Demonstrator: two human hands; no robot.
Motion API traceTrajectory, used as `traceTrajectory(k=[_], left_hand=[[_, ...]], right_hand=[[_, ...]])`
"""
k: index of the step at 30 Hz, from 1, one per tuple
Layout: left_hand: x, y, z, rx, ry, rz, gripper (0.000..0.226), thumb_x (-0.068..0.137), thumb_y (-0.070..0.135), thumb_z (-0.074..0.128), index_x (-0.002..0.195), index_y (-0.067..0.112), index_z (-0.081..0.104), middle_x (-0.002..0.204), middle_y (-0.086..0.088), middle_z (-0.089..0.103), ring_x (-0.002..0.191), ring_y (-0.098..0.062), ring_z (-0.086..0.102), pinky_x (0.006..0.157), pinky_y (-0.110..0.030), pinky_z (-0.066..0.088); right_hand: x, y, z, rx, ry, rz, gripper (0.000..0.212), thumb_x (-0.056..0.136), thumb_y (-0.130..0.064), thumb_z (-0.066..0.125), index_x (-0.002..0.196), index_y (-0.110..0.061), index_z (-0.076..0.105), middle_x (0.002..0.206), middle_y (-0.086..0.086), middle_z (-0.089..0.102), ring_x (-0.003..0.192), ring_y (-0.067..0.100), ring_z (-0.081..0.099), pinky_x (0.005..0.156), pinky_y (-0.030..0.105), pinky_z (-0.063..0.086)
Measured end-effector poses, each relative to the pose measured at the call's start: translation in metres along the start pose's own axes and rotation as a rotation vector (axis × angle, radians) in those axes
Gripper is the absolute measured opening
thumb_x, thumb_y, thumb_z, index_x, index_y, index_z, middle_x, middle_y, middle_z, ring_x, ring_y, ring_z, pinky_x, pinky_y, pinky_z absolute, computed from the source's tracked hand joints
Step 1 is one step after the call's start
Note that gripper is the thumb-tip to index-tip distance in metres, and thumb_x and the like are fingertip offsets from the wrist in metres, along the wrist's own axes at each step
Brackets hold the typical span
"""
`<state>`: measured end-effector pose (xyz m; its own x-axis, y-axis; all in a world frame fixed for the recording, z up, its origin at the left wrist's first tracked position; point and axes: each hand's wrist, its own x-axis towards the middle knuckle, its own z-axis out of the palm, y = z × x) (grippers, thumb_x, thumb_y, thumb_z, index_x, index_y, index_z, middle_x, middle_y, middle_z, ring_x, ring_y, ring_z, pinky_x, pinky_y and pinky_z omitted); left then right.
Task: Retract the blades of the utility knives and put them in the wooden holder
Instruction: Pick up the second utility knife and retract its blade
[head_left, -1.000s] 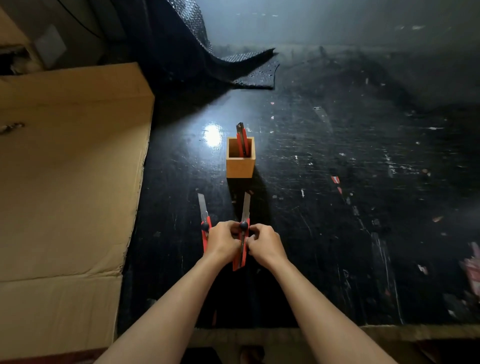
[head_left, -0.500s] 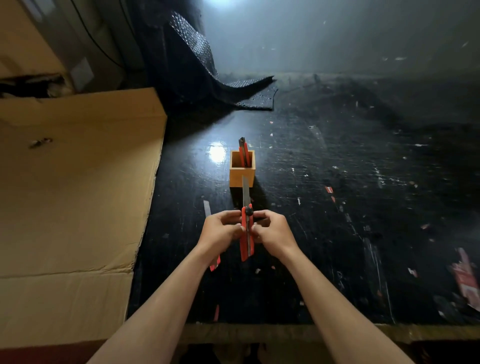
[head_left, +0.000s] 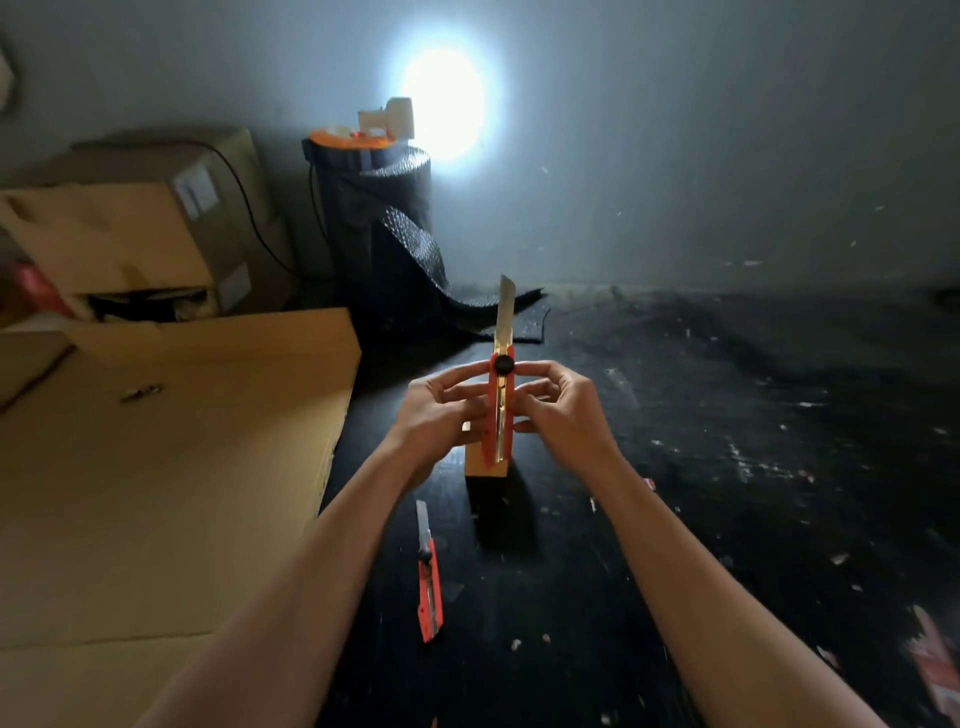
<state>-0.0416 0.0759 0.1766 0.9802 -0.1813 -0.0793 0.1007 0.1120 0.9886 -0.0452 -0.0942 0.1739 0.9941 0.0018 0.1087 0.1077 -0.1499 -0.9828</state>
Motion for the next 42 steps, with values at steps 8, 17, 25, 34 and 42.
traceTrajectory(k=[8,17,25,34,42], left_hand=[[0.005,0.057,0.010,0.086,0.079,0.209,0.042,0.091,-0.012,0.066,0.128,0.007,0.071,0.109,-0.018,0.080,0.094,-0.031,0.080,0.079,-0.043,0.066],[0.008,0.089,0.023,0.141,0.124,0.320,0.039,0.094,-0.004,0.067,0.132,0.006,0.069,0.112,-0.015,0.080,0.093,-0.027,0.081,0.084,-0.043,0.065],[0.006,0.087,0.026,0.128,0.156,0.302,0.038,0.095,-0.005,0.065,0.131,0.007,0.070,0.114,-0.016,0.079,0.100,-0.031,0.079,0.090,-0.053,0.062],[0.006,0.100,0.025,0.083,0.140,0.277,0.041,0.093,-0.001,0.070,0.131,0.012,0.071,0.114,-0.010,0.080,0.098,-0.024,0.080,0.085,-0.044,0.065],[0.009,0.100,0.024,0.110,0.202,0.262,0.042,0.091,-0.004,0.070,0.129,0.014,0.073,0.110,-0.009,0.081,0.095,-0.024,0.081,0.086,-0.048,0.065]], right_hand=[[0.025,-0.067,-0.010,-0.153,0.079,-0.266,0.029,0.096,-0.011,0.069,0.120,-0.025,0.065,0.097,-0.013,0.070,0.088,0.008,0.072,0.061,0.013,0.056],[0.041,-0.100,-0.021,-0.267,0.103,-0.441,0.011,0.098,-0.031,0.066,0.105,-0.038,0.068,0.100,-0.025,0.067,0.095,0.005,0.068,0.089,0.025,0.055],[0.034,-0.097,-0.029,-0.312,0.026,-0.393,0.020,0.097,-0.027,0.068,0.115,-0.022,0.075,0.111,-0.006,0.074,0.092,0.006,0.070,0.076,0.007,0.049],[0.017,-0.082,-0.028,-0.241,-0.052,-0.360,0.026,0.095,-0.018,0.069,0.121,-0.013,0.074,0.115,-0.002,0.075,0.102,0.013,0.072,0.097,0.023,0.053],[0.014,-0.074,-0.033,-0.247,-0.121,-0.334,0.020,0.092,-0.013,0.073,0.110,-0.020,0.078,0.097,-0.017,0.073,0.086,-0.010,0.070,0.084,0.005,0.051]])
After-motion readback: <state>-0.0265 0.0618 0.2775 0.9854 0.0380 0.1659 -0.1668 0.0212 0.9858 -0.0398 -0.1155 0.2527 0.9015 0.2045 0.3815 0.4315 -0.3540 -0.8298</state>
